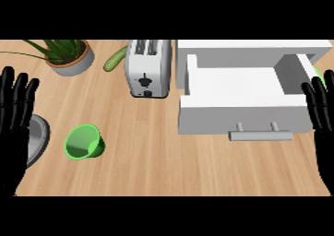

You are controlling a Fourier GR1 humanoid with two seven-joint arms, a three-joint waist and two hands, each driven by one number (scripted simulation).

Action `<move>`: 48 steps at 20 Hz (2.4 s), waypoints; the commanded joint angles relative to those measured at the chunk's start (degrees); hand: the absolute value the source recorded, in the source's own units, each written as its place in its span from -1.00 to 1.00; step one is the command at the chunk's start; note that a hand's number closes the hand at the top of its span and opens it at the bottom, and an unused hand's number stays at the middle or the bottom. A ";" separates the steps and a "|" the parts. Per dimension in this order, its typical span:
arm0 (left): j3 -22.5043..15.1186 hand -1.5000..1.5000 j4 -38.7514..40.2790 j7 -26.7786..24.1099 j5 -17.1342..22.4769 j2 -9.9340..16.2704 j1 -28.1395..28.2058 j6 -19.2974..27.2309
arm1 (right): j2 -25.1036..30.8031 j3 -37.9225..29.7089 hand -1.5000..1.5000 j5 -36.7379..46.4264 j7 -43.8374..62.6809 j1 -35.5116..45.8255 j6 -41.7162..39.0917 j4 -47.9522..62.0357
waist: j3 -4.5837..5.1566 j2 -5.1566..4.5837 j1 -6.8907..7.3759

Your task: Pick up the cup, place it into the drawer and close the drawer

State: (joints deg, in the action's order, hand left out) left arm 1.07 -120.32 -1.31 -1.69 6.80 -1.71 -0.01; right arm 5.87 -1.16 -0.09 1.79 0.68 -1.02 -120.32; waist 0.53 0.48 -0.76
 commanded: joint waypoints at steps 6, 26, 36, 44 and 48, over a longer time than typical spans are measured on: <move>1.37 -1.00 2.32 -3.83 23.77 8.08 1.88 -22.48 | -1.29 2.28 -1.00 0.33 -2.41 -0.93 -1.07 1.27 | -0.42 -0.52 1.02; 3.95 -1.00 11.44 4.66 31.94 4.62 0.94 -26.90 | -0.36 -1.61 -1.00 -9.03 7.00 6.27 -4.35 2.74 | -0.53 -0.45 0.79; 9.24 -1.00 17.08 4.17 33.37 6.75 3.36 -32.12 | -0.06 -3.37 -1.00 -9.32 5.02 4.90 -4.98 3.17 | -0.53 -0.46 0.82; 10.07 -1.00 24.72 -0.76 25.85 5.41 2.78 -33.67 | -0.94 -1.07 -1.00 -7.66 8.07 3.29 -4.03 -1.74 | -0.53 -0.44 0.71; 9.38 -1.00 32.64 -7.66 16.73 3.65 -0.88 -32.15 | -1.13 -1.14 -1.00 -6.14 5.70 5.52 -3.94 2.90 | -0.52 -0.51 0.65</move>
State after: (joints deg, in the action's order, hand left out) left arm 10.42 -93.33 -5.26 20.27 11.24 0.17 -33.01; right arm 4.12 -1.49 -6.26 6.04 3.98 -5.34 -117.68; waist 0.00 0.00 -0.04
